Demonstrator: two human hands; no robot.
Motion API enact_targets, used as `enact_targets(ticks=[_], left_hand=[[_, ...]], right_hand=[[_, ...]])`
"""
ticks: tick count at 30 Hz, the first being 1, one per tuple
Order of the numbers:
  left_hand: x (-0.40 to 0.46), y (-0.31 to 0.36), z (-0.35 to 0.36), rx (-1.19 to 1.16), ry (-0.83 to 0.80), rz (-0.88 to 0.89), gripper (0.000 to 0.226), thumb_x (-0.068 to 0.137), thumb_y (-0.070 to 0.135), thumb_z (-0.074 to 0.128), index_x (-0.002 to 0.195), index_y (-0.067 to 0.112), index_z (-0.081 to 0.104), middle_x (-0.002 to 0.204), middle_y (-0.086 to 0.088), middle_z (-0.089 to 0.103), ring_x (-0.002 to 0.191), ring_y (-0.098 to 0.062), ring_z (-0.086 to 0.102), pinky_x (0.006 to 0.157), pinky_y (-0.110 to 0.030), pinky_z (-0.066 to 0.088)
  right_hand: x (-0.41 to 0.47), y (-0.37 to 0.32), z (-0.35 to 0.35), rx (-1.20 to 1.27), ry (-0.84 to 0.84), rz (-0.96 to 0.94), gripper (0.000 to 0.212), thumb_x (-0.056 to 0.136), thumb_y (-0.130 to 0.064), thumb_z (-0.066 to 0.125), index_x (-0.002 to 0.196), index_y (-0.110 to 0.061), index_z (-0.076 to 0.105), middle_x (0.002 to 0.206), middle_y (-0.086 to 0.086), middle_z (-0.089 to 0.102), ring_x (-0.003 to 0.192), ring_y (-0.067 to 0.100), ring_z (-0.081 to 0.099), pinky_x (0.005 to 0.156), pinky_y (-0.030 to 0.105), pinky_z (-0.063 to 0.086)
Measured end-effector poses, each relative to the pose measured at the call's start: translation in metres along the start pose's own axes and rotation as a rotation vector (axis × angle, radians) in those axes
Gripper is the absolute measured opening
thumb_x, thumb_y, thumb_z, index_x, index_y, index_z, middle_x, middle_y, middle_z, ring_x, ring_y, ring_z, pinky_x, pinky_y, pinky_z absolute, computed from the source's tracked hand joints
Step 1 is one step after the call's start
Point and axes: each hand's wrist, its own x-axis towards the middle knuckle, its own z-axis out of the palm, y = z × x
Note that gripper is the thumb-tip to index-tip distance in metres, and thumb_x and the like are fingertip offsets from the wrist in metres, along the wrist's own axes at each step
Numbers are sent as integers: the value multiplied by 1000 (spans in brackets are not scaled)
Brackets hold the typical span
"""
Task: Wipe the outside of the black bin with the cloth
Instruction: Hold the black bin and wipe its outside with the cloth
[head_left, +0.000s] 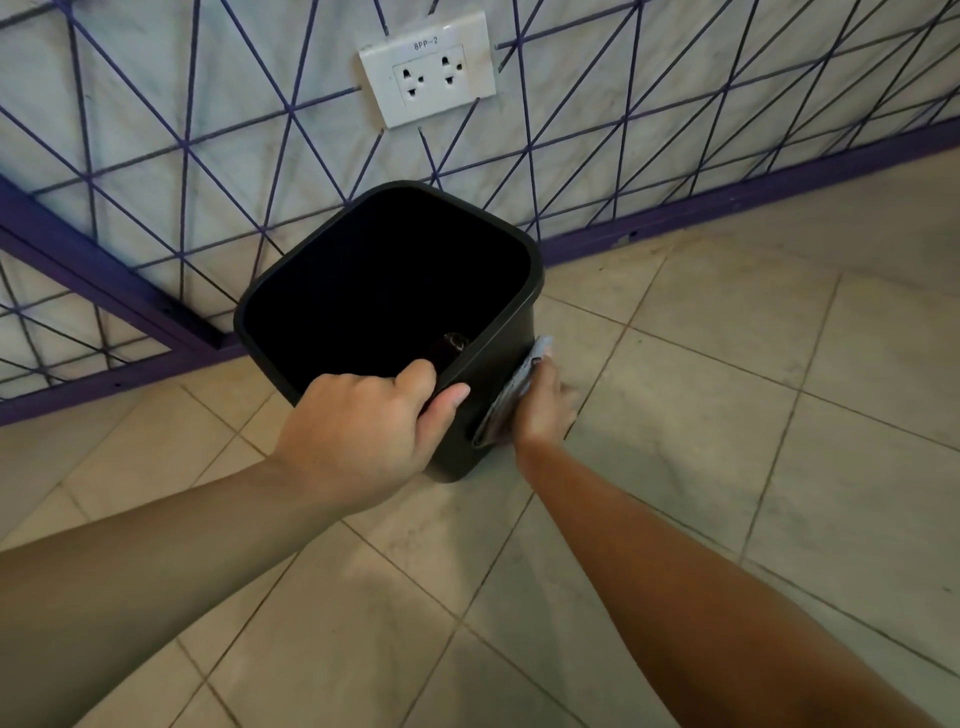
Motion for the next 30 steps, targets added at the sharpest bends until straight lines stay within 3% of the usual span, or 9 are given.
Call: enact_targets(ticks=[4,6,9,11,14,16,21,25,30], left_hand=[[0,0,5,-13,22,-15,50,101,40,41,62,11,51,38,1,41,29,-20,38,35,-24,27],[2,-1,5,-28,17,-32,51,101,41,40,61,11,51,39,1,41,29,-20,40,35,-26,28],[1,-2,4,-35,7,-30,49,101,40,40,61,13,48,40,5,36,29,-18,37,36,-24,23],[1,-3,3,-45,-7,-10,48,101,40,40,61,14,47,40,7,33,29,-16,35,37,-22,20],[4,-3,2,-65,-22,-5,47,101,41,38,62,16,45,41,9,31,29,-15,34,36,-22,19],[5,-3,1,-68,-28,-7,45,101,42,36,63,19,40,41,11,29,29,-12,30,36,-21,19],[4,-5,2,-52,-49,-7,44,101,45,33,64,21,38,41,11,30,31,-13,34,35,-25,24],[5,-4,4,-52,-52,-35,45,100,48,30,65,22,39,42,11,29,31,-14,35,37,-25,24],[5,-5,4,-57,-55,-38,42,100,50,31,65,26,33,41,11,28,32,-9,31,37,-22,20]], right_hand=[[-5,-7,23,34,144,-19,77,102,-68,32,161,-23,50,175,6,34,167,30,22,138,55,12],[-5,-12,30,140,115,-23,65,108,-62,34,159,-27,55,171,3,46,163,29,33,138,52,20],[-14,-11,36,261,39,-26,88,80,-80,38,150,-34,64,159,-1,58,153,26,48,131,56,36],[-16,-8,34,260,25,-89,88,79,-78,38,149,-32,66,159,-4,60,154,23,49,131,56,36],[5,-11,27,124,-12,-136,51,110,-39,44,153,-15,58,147,4,64,142,27,58,126,56,42],[19,-13,27,30,-19,-99,48,115,-24,42,162,-13,46,157,16,57,148,36,54,127,55,40],[-21,-2,34,257,50,-146,59,85,-67,37,126,-30,57,154,2,59,151,23,45,133,62,31],[3,-15,31,315,62,85,80,89,-77,43,146,-24,63,155,3,59,153,29,49,131,56,36],[-16,-2,37,246,18,-121,88,89,-74,35,155,-21,59,164,8,56,158,30,45,133,57,32]])
